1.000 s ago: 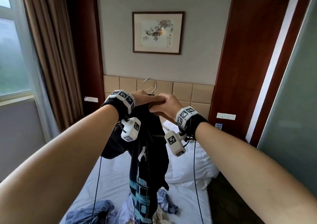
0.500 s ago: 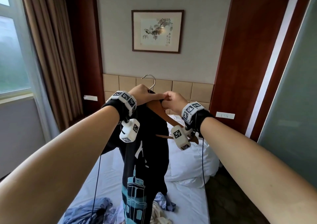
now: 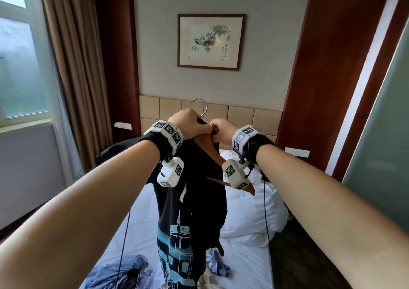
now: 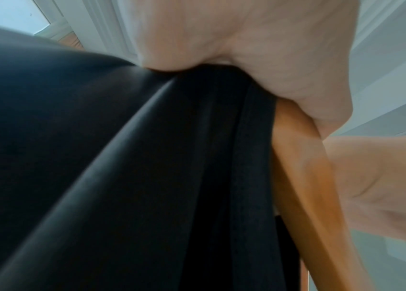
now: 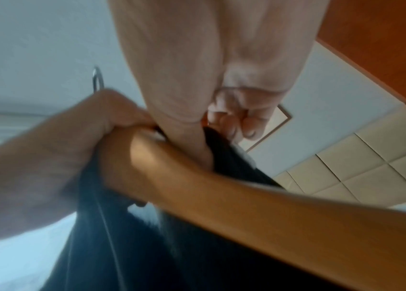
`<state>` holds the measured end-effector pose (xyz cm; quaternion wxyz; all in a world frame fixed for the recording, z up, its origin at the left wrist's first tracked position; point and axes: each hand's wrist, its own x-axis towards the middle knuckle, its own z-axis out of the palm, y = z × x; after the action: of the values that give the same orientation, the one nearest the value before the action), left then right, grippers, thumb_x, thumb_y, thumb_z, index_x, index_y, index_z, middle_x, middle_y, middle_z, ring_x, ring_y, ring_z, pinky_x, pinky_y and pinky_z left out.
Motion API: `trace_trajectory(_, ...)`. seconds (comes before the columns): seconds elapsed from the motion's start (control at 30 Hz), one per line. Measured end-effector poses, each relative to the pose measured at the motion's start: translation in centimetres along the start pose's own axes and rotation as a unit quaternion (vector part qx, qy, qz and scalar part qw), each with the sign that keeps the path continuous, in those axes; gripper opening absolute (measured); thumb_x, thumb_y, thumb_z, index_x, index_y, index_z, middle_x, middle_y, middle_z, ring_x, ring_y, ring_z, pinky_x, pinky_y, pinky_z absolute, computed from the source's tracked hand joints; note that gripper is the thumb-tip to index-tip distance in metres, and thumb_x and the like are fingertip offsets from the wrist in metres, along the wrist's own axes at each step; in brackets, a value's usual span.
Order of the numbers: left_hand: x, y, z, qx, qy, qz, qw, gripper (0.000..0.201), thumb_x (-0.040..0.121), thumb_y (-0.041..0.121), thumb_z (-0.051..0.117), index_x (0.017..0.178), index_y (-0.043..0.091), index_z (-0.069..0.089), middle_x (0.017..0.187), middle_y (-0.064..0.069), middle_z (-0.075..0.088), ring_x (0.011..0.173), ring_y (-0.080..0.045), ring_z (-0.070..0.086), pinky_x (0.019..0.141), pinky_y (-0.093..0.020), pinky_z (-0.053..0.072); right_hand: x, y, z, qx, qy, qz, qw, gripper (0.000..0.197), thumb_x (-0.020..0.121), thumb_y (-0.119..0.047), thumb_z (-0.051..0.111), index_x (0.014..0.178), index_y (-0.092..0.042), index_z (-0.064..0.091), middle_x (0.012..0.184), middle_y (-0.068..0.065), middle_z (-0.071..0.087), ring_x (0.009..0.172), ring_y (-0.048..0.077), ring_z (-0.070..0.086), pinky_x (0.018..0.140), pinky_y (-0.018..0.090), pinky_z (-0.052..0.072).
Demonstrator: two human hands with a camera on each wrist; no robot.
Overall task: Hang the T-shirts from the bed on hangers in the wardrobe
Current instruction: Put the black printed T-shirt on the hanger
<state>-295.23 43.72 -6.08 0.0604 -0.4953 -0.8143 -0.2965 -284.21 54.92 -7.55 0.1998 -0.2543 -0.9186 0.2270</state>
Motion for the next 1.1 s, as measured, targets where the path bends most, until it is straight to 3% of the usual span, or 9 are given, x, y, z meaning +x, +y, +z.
trace_trajectory(0.13, 0.2, 0.1, -0.2, 0.001, 0.018, 0.006, 1.0, 0.041, 0.065, 0.063, 0.069, 0.08, 0.025, 0.075, 0.075, 0.0, 0.069, 0.073, -0.022, 0.065, 0.067, -0.03, 0.055, -0.4, -0.4, 0.5, -0.107, 0.048, 0.031, 0.993, 0.025, 0.091, -0.007, 0.047, 0.072, -0.022, 0.046, 0.07, -0.002, 0.051, 0.068, 0.02, 0.05, 0.066, 0.03, 0.041)
trace_trajectory(0.3, 0.8, -0.5, -0.8, 0.007, 0.039, 0.01, 0.999, 0.035, 0.067, 0.058, 0.065, 0.077, 0.025, 0.073, 0.073, 0.001, 0.067, 0.071, -0.021, 0.063, 0.064, -0.029, 0.053, 0.6, 1.4, 1.2, -0.082, 0.042, 0.119, 0.989, 0.035, 0.096, -0.032, 0.048, 0.064, -0.017, 0.049, 0.071, 0.005, 0.059, 0.064, 0.023, 0.052, 0.056, 0.028, 0.037)
trace_trajectory(0.4, 1.1, -1.1, -1.2, 0.018, 0.049, 0.008, 0.999, 0.037, 0.069, 0.059, 0.064, 0.072, 0.022, 0.068, 0.07, 0.002, 0.064, 0.066, -0.019, 0.06, 0.057, -0.026, 0.047, 2.0, 2.9, 1.5, 0.006, 0.024, 0.163, 0.986, 0.03, 0.095, -0.02, 0.055, 0.068, -0.025, 0.043, 0.1, 0.006, 0.054, 0.088, 0.022, 0.049, 0.064, 0.024, 0.042)
trace_trajectory(0.5, 1.4, -2.1, -1.8, 0.019, 0.068, -0.01, 0.997, 0.041, 0.07, 0.06, 0.064, 0.068, 0.019, 0.064, 0.068, 0.001, 0.061, 0.063, -0.017, 0.057, 0.054, -0.026, 0.039, 2.7, 4.8, 1.5, 0.057, 0.056, 0.209, 0.975, 0.017, 0.092, -0.014, 0.06, 0.08, -0.022, 0.05, 0.107, 0.006, 0.051, 0.093, 0.022, 0.048, 0.076, 0.026, 0.048)
trace_trajectory(0.6, 1.8, -3.0, -2.4, 0.01, 0.083, -0.017, 0.996, 0.046, 0.069, 0.06, 0.062, 0.073, 0.015, 0.067, 0.071, -0.003, 0.064, 0.067, -0.022, 0.061, 0.057, -0.027, 0.045, 2.3, 5.9, 1.7, 0.051, 0.095, 0.231, 0.967, 0.011, 0.092, -0.014, 0.061, 0.099, -0.016, 0.053, 0.103, 0.007, 0.052, 0.09, 0.022, 0.047, 0.071, 0.027, 0.043)
trace_trajectory(0.7, 2.1, -3.5, -2.6, 0.001, 0.088, -0.013, 0.996, 0.044, 0.067, 0.059, 0.061, 0.072, 0.015, 0.067, 0.067, -0.002, 0.062, 0.067, -0.024, 0.061, 0.056, -0.027, 0.045, 1.6, 5.5, 2.1, 0.02, 0.103, 0.226, 0.968, 0.002, 0.094, -0.019, 0.059, 0.095, -0.019, 0.057, 0.095, 0.004, 0.056, 0.086, 0.021, 0.05, 0.066, 0.025, 0.039)
trace_trajectory(0.77, 2.3, -3.8, -2.6, -0.006, 0.087, -0.009, 0.996, 0.043, 0.067, 0.058, 0.062, 0.071, 0.016, 0.067, 0.065, -0.001, 0.061, 0.066, -0.023, 0.061, 0.056, -0.027, 0.044, 1.5, 4.8, 2.3, 0.039, 0.118, 0.206, 0.971, 0.013, 0.096, -0.025, 0.056, 0.09, -0.018, 0.063, 0.088, 0.002, 0.062, 0.083, 0.023, 0.056, 0.066, 0.025, 0.039)
trace_trajectory(0.87, 2.7, -4.5, -2.7, -0.028, 0.078, -0.004, 0.997, 0.044, 0.067, 0.058, 0.061, 0.072, 0.015, 0.068, 0.065, -0.001, 0.062, 0.067, -0.023, 0.062, 0.056, -0.027, 0.044, 2.2, 3.7, 2.7, 0.11, 0.131, 0.183, 0.968, 0.015, 0.097, -0.017, 0.051, 0.096, -0.015, 0.065, 0.089, 0.006, 0.064, 0.085, 0.024, 0.057, 0.07, 0.026, 0.038)
trace_trajectory(1.1, 3.3, -7.0, -3.2, -0.037, 0.069, -0.001, 0.997, 0.039, 0.069, 0.056, 0.062, 0.068, 0.018, 0.064, 0.063, 0.001, 0.06, 0.066, -0.022, 0.062, 0.057, -0.026, 0.045, 2.8, 3.0, 3.6, 0.133, 0.077, 0.172, 0.973, 0.004, 0.085, -0.016, 0.066, 0.086, -0.018, 0.062, 0.074, 0.0, 0.062, 0.07, 0.017, 0.056, 0.06, 0.026, 0.04)
